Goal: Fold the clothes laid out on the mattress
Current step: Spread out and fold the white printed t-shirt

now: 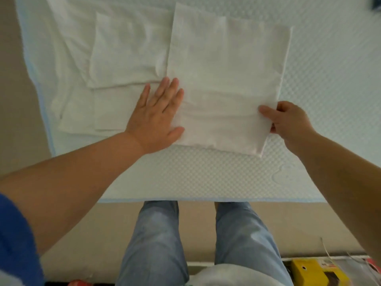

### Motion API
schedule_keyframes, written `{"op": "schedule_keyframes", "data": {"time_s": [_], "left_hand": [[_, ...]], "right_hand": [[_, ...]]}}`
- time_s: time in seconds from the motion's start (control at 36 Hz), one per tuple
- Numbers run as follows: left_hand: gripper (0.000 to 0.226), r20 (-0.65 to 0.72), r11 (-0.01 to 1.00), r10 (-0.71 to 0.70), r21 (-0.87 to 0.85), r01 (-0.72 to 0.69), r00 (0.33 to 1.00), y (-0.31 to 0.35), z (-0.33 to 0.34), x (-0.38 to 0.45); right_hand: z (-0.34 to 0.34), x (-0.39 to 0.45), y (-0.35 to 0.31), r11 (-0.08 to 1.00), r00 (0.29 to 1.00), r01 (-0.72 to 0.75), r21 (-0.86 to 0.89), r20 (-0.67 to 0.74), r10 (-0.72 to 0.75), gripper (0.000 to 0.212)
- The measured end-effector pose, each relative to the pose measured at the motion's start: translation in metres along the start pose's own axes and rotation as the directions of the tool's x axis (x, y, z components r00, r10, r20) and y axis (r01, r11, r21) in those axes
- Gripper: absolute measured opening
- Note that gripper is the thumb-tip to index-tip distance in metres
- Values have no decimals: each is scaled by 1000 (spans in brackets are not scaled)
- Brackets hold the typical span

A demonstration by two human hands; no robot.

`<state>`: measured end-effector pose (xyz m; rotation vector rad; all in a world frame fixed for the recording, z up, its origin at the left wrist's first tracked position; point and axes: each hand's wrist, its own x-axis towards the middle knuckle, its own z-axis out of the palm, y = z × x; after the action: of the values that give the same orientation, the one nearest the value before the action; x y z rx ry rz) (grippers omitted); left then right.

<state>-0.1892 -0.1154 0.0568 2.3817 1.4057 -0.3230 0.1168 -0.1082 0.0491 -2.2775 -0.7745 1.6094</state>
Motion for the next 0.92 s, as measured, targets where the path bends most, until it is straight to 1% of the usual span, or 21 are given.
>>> {"op": "schedule_keyframes", "data": {"time_s": [0.03, 0.08, 0.14, 0.19, 0.28, 0.31, 0.36, 0.39, 0.42, 0.47, 0.5, 0.53, 0.56, 0.58, 0.64, 0.69, 0.72, 0.75, 0.81, 0.86, 0.92], "left_hand": [[82, 52, 999, 20, 28, -22, 998, 0, 3, -7], [86, 149, 997, -9, 71, -2, 989, -7, 11, -17], [86, 171, 994, -38, 108, 19, 984, -16, 16, -22], [86, 185, 992, -22, 126, -1, 982, -23, 17, -24], [82, 177, 995, 12, 97, -30, 984, -24, 12, -27], [78, 148, 997, 32, 60, -42, 988, -23, 9, -28], [68, 0, 993, 24, -117, -24, 1000, -20, 1, -33], [64, -92, 968, -36, -252, 12, 995, -18, -4, -36], [58, -154, 916, -127, -397, 57, 980, -18, -9, -39], [45, -170, 733, -368, -658, 173, 914, -22, -19, -45], [38, -128, 608, -495, -757, 238, 859, -26, -23, -47], [30, -51, 467, -607, -830, 304, 793, -31, -28, -50], [24, 49, 314, -683, -881, 353, 729, -37, -34, -52], [17, 148, 159, -719, -916, 368, 680, -45, -40, -54], [7, 325, -159, -714, -938, 308, 620, -65, -49, -59], [11, 490, -438, -631, -865, 245, 601, -87, -57, -67], [16, 550, -539, -570, -811, 228, 610, -98, -59, -72], [24, 587, -608, -509, -762, 220, 629, -109, -59, -77], [39, 621, -700, -406, -683, 208, 671, -133, -55, -88], [50, 634, -774, -328, -605, 185, 700, -155, -49, -100], [56, 638, -830, -293, -539, 141, 712, -173, -39, -111]], "right_hand": [[-1, -3, -2, 1000, 1000, -6, 27, 13, 5, 17], [-1, -10, -6, 999, 1000, 9, 51, 21, -10, 16], [0, -20, -14, 998, 998, 56, 32, 1, -56, 20], [4, -33, -25, 995, 994, 103, 8, -29, -103, 25], [13, -54, -47, 984, 984, 175, 15, -46, -174, 29], [16, -62, -55, 980, 979, 198, 14, -55, -197, 31], [25, -79, -73, 969, 967, 245, 14, -68, -244, 32], [30, -88, -83, 963, 961, 268, 12, -70, -266, 31], [37, -98, -93, 956, 954, 292, 9, -71, -290, 29], [55, -116, -112, 938, 937, 346, 1, -58, -345, 28], [65, -124, -121, 928, 927, 372, -10, -46, -372, 28], [76, -132, -130, 919, 918, 395, -25, -32, -395, 31], [89, -139, -138, 909, 909, 415, -41, -19, -416, 34], [101, -145, -147, 899, 900, 434, -56, -6, -435, 37], [130, -155, -162, 882, 885, 466, -66, 20, -466, 40], [160, -161, -177, 866, 868, 496, -69, 44, -494, 42], [177, -162, -183, 858, 862, 507, -77, 56, -504, 43], [195, -162, -189, 851, 856, 517, -92, 67, -513, 45], [234, -157, -200, 831, 842, 540, -136, 101, -530, 47], [276, -150, -206, 804, 827, 561, -198, 167, -536, 51], [315, -141, -206, 778, 820, 569, -265, 261, -510, 57]]}}
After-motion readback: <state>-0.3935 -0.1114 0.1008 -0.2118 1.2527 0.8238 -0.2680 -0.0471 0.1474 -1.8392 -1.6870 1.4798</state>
